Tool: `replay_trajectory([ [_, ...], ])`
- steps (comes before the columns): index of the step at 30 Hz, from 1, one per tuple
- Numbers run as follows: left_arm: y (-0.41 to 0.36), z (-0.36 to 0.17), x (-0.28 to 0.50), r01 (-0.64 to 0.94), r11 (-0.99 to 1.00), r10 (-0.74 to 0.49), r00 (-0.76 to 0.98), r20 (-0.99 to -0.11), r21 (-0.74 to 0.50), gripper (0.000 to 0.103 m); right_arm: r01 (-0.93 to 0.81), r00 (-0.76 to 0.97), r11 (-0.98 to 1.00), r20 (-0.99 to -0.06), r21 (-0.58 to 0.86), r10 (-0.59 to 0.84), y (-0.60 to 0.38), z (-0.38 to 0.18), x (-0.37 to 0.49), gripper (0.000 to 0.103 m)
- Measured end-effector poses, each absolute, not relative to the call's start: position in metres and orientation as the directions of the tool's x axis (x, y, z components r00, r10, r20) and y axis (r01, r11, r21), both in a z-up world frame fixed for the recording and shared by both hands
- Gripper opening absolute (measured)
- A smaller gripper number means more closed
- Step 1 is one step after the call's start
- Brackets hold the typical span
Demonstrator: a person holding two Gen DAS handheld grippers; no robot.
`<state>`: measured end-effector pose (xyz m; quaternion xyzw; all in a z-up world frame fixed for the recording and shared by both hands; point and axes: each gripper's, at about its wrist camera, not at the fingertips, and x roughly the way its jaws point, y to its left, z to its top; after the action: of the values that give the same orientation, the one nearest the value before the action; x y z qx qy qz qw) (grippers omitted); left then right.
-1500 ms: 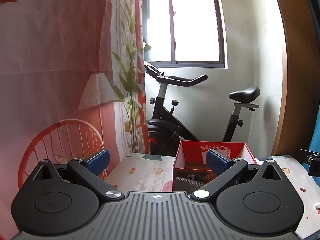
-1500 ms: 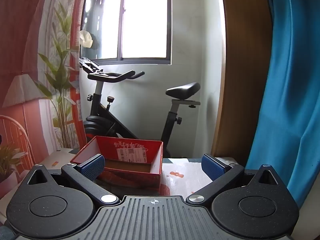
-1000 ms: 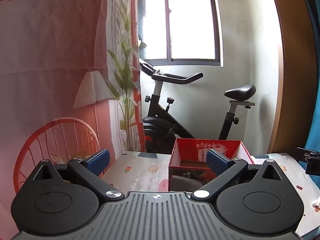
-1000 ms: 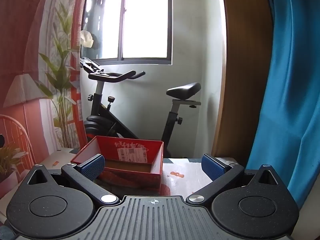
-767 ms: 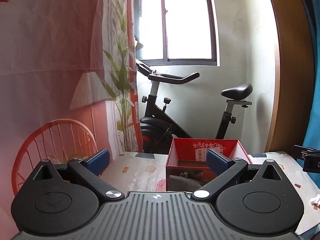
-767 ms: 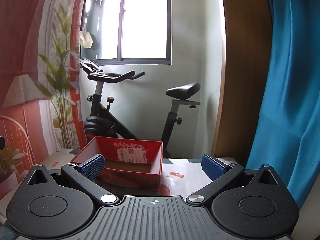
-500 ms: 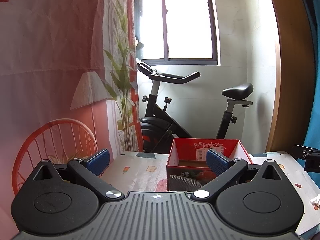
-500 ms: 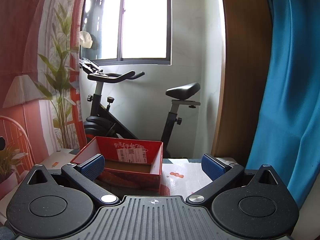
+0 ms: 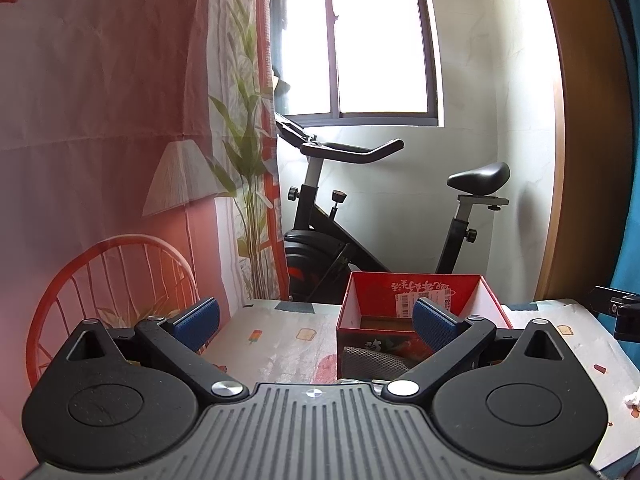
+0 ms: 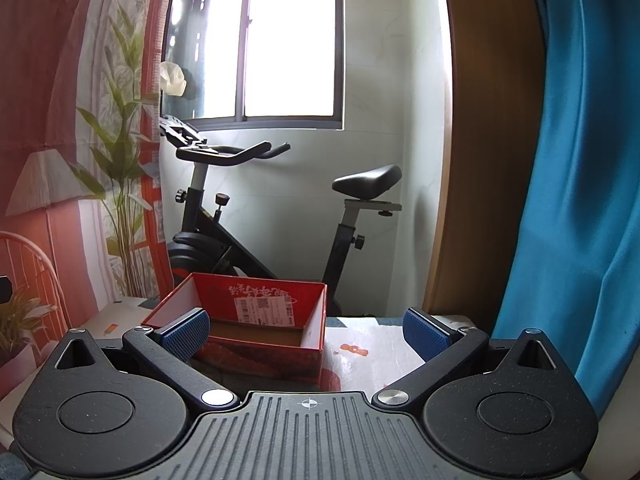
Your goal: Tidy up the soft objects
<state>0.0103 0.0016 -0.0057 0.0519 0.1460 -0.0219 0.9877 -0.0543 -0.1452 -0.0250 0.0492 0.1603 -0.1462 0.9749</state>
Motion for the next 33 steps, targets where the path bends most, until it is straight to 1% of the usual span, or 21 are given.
replay_trajectory([
  [6,0.0014,-0.0056,0.0124,0.043,0.994,-0.011,0.955,-0.297,0.1,0.103,0.302,0.905,0.952,-0.328,0.051,-0.269,-0.1458,-0.0247,-0.0538,0.103],
  [33,0.0023,-0.0061,0.0165,0.049,0.995,-0.019,0.948,-0.319,0.089,0.103,0.301,0.905,0.952,-0.331,0.051,-0.268,-0.1443,-0.0264,-0.0538,0.103],
])
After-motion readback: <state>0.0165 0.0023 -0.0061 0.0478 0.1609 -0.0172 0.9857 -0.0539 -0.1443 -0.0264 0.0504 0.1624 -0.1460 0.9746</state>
